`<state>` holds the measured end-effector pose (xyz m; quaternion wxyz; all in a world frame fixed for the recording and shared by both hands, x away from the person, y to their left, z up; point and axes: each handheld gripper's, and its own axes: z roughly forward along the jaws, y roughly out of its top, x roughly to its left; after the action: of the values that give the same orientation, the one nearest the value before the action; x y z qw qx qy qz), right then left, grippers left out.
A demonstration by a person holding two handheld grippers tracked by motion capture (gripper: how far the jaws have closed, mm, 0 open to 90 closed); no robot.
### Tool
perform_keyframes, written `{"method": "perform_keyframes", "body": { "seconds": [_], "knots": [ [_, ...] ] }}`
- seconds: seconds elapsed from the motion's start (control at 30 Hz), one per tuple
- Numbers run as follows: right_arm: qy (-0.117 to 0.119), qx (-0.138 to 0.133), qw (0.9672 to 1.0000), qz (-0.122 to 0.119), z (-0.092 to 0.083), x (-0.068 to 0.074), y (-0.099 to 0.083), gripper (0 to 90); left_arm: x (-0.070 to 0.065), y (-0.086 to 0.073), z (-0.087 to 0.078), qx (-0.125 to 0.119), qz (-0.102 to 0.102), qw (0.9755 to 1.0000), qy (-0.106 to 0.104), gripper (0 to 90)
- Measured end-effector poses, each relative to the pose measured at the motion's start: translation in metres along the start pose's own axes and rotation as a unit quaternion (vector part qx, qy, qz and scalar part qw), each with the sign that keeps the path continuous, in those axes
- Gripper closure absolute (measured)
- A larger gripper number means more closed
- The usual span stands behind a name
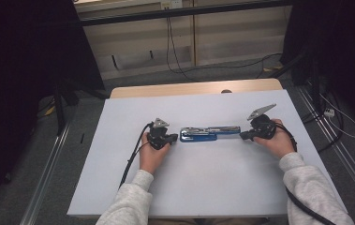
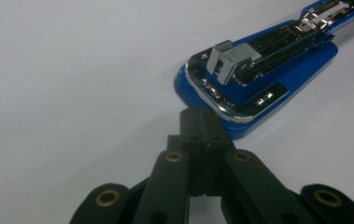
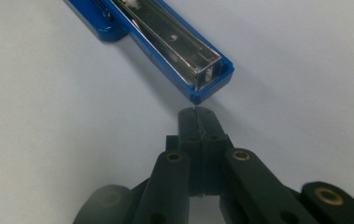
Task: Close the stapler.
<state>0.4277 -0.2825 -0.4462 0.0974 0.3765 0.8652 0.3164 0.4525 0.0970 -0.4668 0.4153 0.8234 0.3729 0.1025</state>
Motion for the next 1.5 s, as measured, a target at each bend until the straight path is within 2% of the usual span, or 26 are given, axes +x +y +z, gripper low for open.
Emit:
{"method": "perform_keyframes", "body": {
  "seconds": [0.13,0.3,0.33,0.4,0.63,0.8,0.83,0.97,1.2,1.5],
  "knots": [
    [0.0,-0.007,1.0,0.004,-0.001,-0.001,0.0,90.0,0.0,0.001,0.002,0.005,0.0,1.0,-0.009,90.0],
    [0.001,-0.007,1.0,0.004,-0.001,-0.002,0.0,90.0,-0.001,0.003,0.002,0.007,0.004,1.0,-0.005,90.0],
    [-0.001,-0.009,1.0,0.003,-0.001,-0.002,0.0,90.0,0.0,0.003,0.002,0.006,0.006,0.9999,-0.01,90.0],
    [-0.002,-0.007,1.0,0.002,-0.002,-0.002,0.001,90.0,0.0,0.004,0.001,0.0,0.006,1.0,-0.004,90.0],
    [-0.001,-0.008,1.0,0.003,-0.001,-0.002,0.001,90.0,-0.003,0.008,0.001,-0.018,0.001,0.9997,-0.014,90.0],
    [-0.001,-0.009,1.0,0.003,-0.001,-0.002,0.001,90.0,-0.002,0.006,0.007,-0.002,0.012,0.9999,-0.003,90.0],
    [-0.002,-0.009,1.0,0.003,-0.001,-0.002,0.001,90.0,-0.002,0.005,0.008,-0.004,0.003,1.0,-0.008,90.0],
    [-0.002,-0.01,0.9999,0.003,-0.001,-0.002,0.001,90.0,-0.001,0.006,0.008,0.0,0.007,1.0,-0.006,90.0],
    [-0.001,-0.015,0.9999,0.003,-0.003,-0.001,0.003,90.0,0.0,0.006,0.009,0.004,0.0,1.0,-0.009,90.0],
    [-0.002,-0.031,0.9995,-0.002,-0.006,0.001,0.009,90.0,0.0,0.006,0.009,0.004,0.002,1.0,-0.007,90.0]
  ]
}}
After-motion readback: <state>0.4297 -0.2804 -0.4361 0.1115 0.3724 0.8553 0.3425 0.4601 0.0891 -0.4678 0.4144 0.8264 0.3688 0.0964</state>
